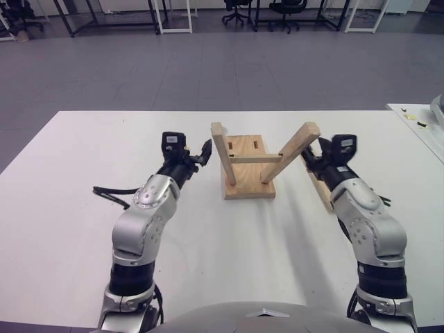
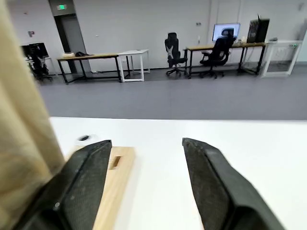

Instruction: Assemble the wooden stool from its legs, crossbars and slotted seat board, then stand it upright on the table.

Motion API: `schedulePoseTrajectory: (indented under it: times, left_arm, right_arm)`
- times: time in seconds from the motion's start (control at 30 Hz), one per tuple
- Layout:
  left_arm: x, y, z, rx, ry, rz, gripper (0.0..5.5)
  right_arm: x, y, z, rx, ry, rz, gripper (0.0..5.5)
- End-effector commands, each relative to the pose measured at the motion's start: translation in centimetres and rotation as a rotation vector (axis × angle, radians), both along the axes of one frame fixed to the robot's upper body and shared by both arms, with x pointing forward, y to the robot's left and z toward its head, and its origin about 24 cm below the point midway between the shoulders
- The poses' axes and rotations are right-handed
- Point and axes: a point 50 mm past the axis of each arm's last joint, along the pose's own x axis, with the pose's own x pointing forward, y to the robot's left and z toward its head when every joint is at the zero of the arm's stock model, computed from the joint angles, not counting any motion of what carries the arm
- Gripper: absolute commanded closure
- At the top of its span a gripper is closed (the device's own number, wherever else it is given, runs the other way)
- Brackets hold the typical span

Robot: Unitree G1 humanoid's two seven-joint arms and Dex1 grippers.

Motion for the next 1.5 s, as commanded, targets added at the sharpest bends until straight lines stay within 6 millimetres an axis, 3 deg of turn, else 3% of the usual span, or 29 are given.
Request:
schedulePoseTrajectory:
  times: [0.03, 0.2, 0.27, 0.33, 0.4, 0.47, 0.53, 0.63, 0.7, 0.73, 0.77, 0.8, 0.87, 0.9, 0.93, 0.97, 1.1, 1.23, 1.33, 1.4, 1.47, 1.5]
  left_arm:
    - [-0.1, -4.0, 0.3, -0.018, 0.026, -0.148, 1.60]
    - [-0.3, -2.6, -2.0, 0.019, 0.100, -0.096, 1.60]
    - [-0.2, -0.3, -2.9, 0.056, 0.116, -0.037, 1.60]
    - [0.1, 1.9, -2.5, 0.082, 0.085, 0.004, 1.60]
    - [0.8, 3.5, -0.6, 0.104, -0.006, 0.016, 1.60]
    - [1.8, 4.8, 3.1, 0.120, -0.156, 0.012, 1.60]
    - [2.5, 5.6, 8.1, 0.111, -0.326, -0.023, 1.60]
    - [1.8, 4.5, 14.2, 0.020, -0.502, -0.151, 1.60]
    - [0.9, 2.6, 15.6, -0.081, -0.508, -0.279, 1.60]
    - [1.2, 1.7, 14.1, -0.108, -0.434, -0.316, 1.60]
    - [1.9, 0.8, 11.6, -0.142, -0.333, -0.348, 1.60]
    - [2.5, 0.1, 9.3, -0.178, -0.234, -0.370, 1.60]
    - [4.4, -1.7, 3.3, -0.181, -0.022, -0.418, 1.60]
    - [5.1, -2.5, 0.7, -0.154, 0.068, -0.431, 1.60]
    - [5.6, -3.0, -1.0, -0.124, 0.113, -0.439, 1.60]
    - [5.7, -3.4, -1.1, -0.130, 0.106, -0.457, 1.60]
    - [5.5, -2.9, 2.1, -0.195, -0.023, -0.465, 1.60]
    - [4.2, -1.5, 6.7, -0.257, -0.186, -0.453, 1.60]
    - [2.6, 0.5, 11.3, -0.284, -0.380, -0.429, 1.60]
    - [1.4, 1.3, 12.6, -0.264, -0.457, -0.439, 1.60]
    - [0.9, 2.4, 11.7, -0.290, -0.430, -0.407, 1.60]
    - [1.0, 3.5, 10.3, -0.253, -0.391, -0.339, 1.60]
  right_arm:
    - [-0.3, 6.6, 1.9, -0.051, -0.041, 0.225, 2.73]
    - [-1.2, 6.7, 0.9, -0.128, -0.019, 0.274, 2.73]
    - [-1.0, 4.9, 0.4, -0.153, -0.007, 0.224, 2.73]
    - [-0.5, 2.6, 0.0, -0.150, 0.010, 0.125, 2.73]
    - [0.4, 0.5, 0.8, -0.122, -0.026, 0.043, 2.73]
    - [1.2, -0.9, 3.7, -0.077, -0.161, 0.020, 2.73]
    - [1.6, -2.2, 8.0, -0.019, -0.346, 0.005, 2.73]
    - [0.7, -1.7, 14.1, 0.100, -0.584, 0.098, 2.73]
    - [-0.2, -0.3, 16.1, 0.153, -0.632, 0.228, 2.73]
    - [-0.1, 0.4, 15.4, 0.186, -0.575, 0.276, 2.73]
    - [0.5, 1.2, 13.5, 0.199, -0.463, 0.300, 2.73]
    - [0.9, 1.9, 11.5, 0.212, -0.349, 0.313, 2.73]
    - [2.6, 3.1, 5.2, 0.254, -0.004, 0.256, 2.73]
    - [3.1, 3.6, 3.0, 0.249, 0.107, 0.234, 2.73]
    - [3.4, 4.2, 2.0, 0.245, 0.161, 0.232, 2.73]
    - [3.6, 4.7, 2.7, 0.249, 0.136, 0.252, 2.73]
    - [3.6, 4.5, 6.2, 0.267, -0.021, 0.266, 2.73]
    - [3.0, 4.1, 9.5, 0.299, -0.209, 0.291, 2.73]
    - [3.4, 1.8, 11.3, 0.311, -0.334, 0.237, 2.73]
    - [4.3, 0.4, 10.7, 0.229, -0.334, 0.177, 2.73]
    - [5.4, -0.7, 8.8, 0.129, -0.273, 0.135, 2.73]
    - [6.5, -1.1, 6.7, 0.042, -0.202, 0.114, 2.73]
